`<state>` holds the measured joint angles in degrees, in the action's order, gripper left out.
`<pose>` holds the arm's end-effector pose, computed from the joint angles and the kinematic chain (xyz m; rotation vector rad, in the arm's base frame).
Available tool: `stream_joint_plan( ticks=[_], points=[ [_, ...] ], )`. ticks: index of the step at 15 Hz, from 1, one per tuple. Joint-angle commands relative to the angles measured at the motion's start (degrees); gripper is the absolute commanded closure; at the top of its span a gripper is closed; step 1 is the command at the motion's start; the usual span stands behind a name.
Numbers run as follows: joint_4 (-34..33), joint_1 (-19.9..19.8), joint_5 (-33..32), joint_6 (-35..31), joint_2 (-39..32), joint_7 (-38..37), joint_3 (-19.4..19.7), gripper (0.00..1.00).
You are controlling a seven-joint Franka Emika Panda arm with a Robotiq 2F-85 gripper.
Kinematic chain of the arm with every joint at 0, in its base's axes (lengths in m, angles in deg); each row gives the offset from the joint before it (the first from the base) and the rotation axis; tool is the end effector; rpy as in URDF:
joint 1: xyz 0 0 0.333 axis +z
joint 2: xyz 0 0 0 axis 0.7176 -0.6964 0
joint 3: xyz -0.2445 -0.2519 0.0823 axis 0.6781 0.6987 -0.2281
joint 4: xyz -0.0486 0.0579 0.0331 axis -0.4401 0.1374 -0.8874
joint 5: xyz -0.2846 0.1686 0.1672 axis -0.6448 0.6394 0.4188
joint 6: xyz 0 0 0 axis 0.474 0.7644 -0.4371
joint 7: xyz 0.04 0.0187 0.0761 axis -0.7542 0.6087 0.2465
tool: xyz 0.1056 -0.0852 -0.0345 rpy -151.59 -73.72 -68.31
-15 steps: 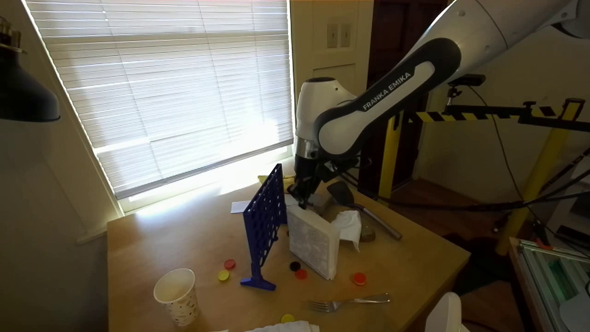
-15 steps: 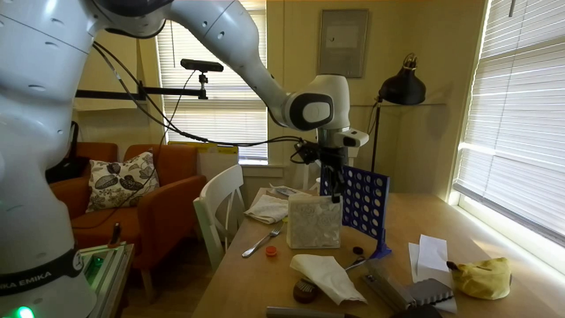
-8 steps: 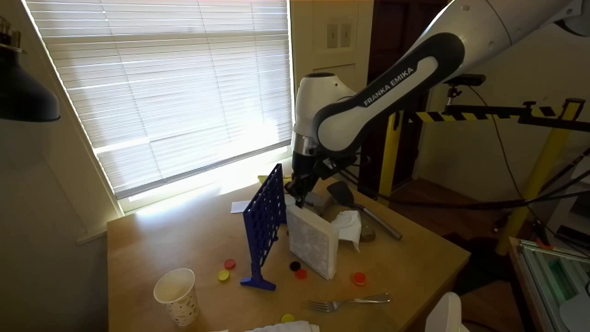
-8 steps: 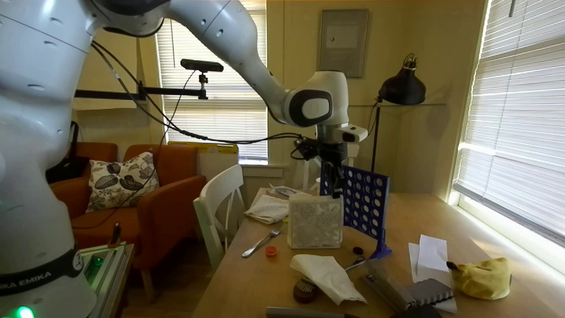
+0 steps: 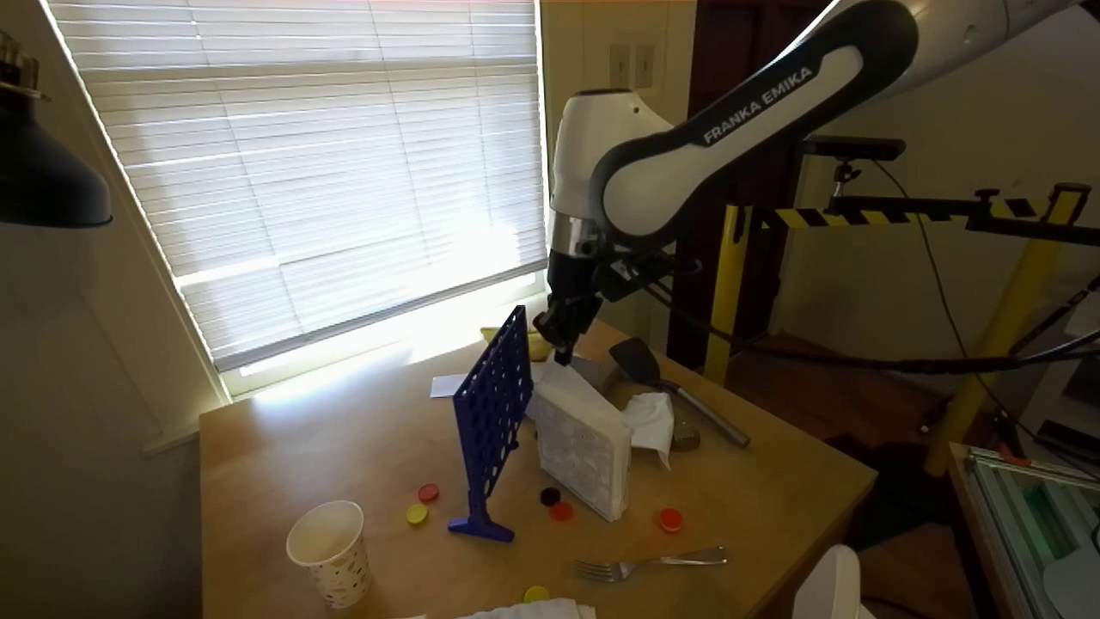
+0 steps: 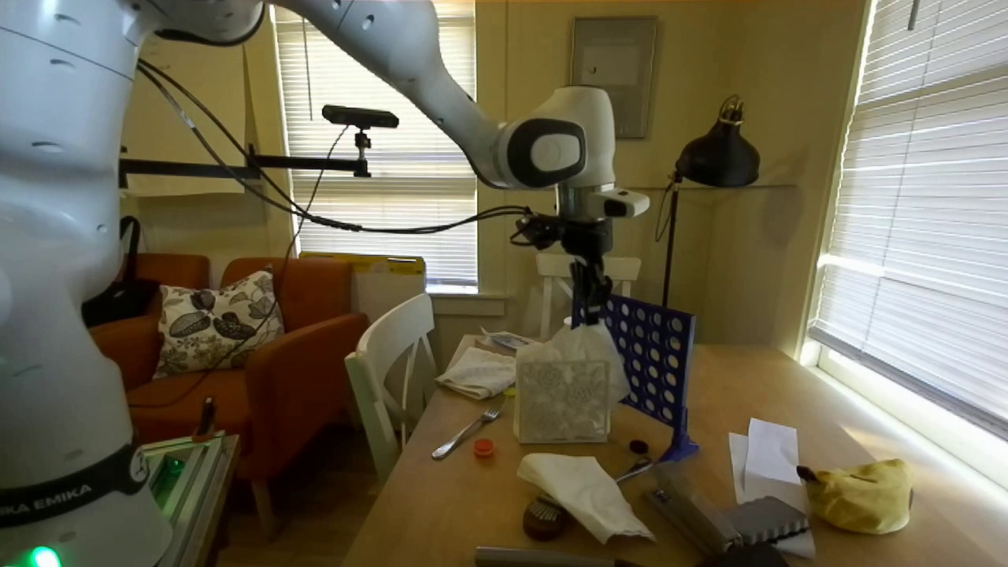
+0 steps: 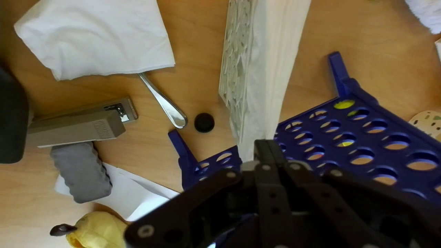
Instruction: Pick up the tissue paper and put it on the right and move one piece to the left
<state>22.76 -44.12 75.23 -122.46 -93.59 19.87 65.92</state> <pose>0.6375 0.0183 0.3940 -3.0605 0.3875 -0.2542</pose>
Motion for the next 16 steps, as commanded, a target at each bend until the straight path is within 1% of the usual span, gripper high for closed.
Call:
stream_joint_plan(
  ticks=[1,8,16],
  points=[
    [2.63,-0.01,1.26,3.51,5.1,1.64,-0.38,1.0],
    [5.82,-0.57,2.12,8.04,12.51,5.01,-0.58,1.0],
    [10.34,-1.42,3.77,10.06,21.34,9.44,0.24,1.0]
  ],
)
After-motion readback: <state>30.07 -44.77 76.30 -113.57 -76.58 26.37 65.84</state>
